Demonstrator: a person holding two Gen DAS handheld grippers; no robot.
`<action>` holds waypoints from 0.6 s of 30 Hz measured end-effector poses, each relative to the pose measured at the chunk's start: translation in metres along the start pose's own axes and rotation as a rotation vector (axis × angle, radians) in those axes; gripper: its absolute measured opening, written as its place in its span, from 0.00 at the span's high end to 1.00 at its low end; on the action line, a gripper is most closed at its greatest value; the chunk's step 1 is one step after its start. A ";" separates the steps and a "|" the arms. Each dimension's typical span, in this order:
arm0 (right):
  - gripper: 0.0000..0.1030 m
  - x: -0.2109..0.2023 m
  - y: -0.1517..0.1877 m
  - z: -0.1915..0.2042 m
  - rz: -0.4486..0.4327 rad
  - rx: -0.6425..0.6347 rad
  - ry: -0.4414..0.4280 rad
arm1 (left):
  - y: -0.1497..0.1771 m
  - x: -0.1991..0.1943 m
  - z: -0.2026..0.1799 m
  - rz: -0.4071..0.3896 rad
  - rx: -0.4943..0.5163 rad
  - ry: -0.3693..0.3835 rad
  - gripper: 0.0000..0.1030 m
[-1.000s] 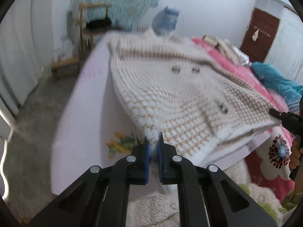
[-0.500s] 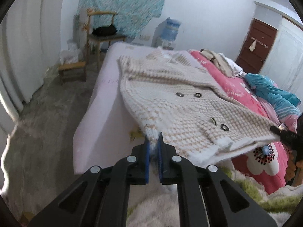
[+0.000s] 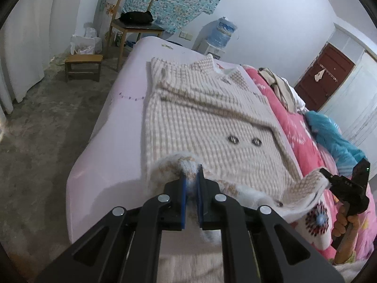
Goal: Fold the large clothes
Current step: 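Lift the hem with both tools, fold it toward the collar, open both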
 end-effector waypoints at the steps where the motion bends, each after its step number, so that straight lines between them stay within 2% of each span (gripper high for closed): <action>1: 0.93 0.011 -0.008 0.002 0.003 0.000 0.002 | -0.009 0.008 0.004 0.003 -0.003 0.001 0.93; 4: 0.93 0.042 -0.029 0.006 0.017 0.004 0.011 | -0.030 0.034 0.021 0.021 -0.022 0.008 0.92; 10: 0.92 0.102 -0.046 0.004 0.074 0.033 0.016 | -0.047 0.078 0.056 0.082 -0.090 0.022 0.90; 14: 0.90 0.128 -0.049 0.001 0.098 0.034 0.027 | -0.047 0.091 0.075 0.121 -0.161 0.070 0.87; 18: 0.80 0.134 -0.049 -0.001 0.105 0.022 0.039 | -0.047 0.088 0.083 0.126 -0.241 0.142 0.77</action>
Point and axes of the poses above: each gripper's, at about its wrist camera, not at the fingertips, and x roughly the way its jaws point, z to its left, y to its underside, the point moved 9 cm from there along x, roughly the way its jaws point, and after that the axes turned 15 degrees about y, right-handed, at the moved point
